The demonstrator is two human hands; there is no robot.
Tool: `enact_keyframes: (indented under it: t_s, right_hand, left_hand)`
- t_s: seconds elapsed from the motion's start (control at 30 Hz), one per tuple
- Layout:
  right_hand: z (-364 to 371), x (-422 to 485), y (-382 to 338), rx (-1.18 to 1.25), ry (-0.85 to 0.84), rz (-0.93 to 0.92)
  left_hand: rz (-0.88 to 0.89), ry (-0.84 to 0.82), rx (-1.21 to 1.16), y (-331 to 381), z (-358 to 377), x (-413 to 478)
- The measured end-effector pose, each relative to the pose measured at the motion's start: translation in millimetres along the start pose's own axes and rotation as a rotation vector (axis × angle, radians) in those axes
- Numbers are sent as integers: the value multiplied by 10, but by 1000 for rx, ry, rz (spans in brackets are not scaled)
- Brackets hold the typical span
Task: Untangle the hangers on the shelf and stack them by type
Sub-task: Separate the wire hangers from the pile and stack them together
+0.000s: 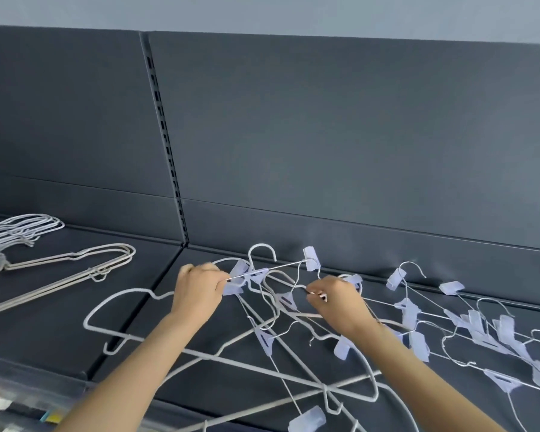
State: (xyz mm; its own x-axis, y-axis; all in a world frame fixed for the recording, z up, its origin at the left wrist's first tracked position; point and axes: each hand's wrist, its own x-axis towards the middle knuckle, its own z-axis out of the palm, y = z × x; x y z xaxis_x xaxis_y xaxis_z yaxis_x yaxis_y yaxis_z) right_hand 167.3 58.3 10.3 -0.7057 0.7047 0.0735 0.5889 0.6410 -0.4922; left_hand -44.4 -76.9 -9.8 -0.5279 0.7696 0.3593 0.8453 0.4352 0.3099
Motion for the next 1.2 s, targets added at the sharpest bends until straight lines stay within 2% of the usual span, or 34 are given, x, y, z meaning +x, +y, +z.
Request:
enact_keyframes:
  t_s: [0.1,0.17,0.23,0.33,0.4,0.47,0.6,0.67,0.73,0.87,0.97,1.03,1.1,1.2]
  right_hand:
    - [-39,-59,41,39,-2,42]
    - [-59,-99,60,57,48,27]
    - [-71,-111,22,5,216,-74]
    - [-105,-77,-71,-298,467,-266]
    - [-140,-43,-113,-492,454,-332]
    - [-148,-23,-59,-570,411,-394]
    - [-215,-100,180,-381,246,-544]
    - [-316,-200,323,-283,196,-470]
    - [-433,-300,561,-208,236,-237]
    - [-723,-532,1083,-109,197,356]
    - [-788,-655,1339,-142,162,547]
    - [-757,-665,1396,-224,118,589]
    - [-703,-608,1276,-320,154,555]
    - [-559,-504,825,-209,242,293]
  left_hand:
    - [-40,-24,-6,24,-116,40]
    - [-91,-88,-176,34,-169,67]
    - [-106,-118,-321,93,-210,93]
    - [-23,-211,-319,287,-252,69]
    - [15,-249,-356,453,-290,14]
    - [41,-259,-406,574,-288,-3]
    - [193,-233,-413,673,-195,-27]
    - [220,-127,-343,679,-128,-15]
    - [143,-92,-250,644,-98,-7]
    - [-63,-239,-34,347,65,-82]
    - [-149,-375,177,117,169,-163]
    - [-184,-371,154,32,209,-171]
    - [-239,-300,-34,11,223,-165]
    - [-281,-190,-246,19,210,-122]
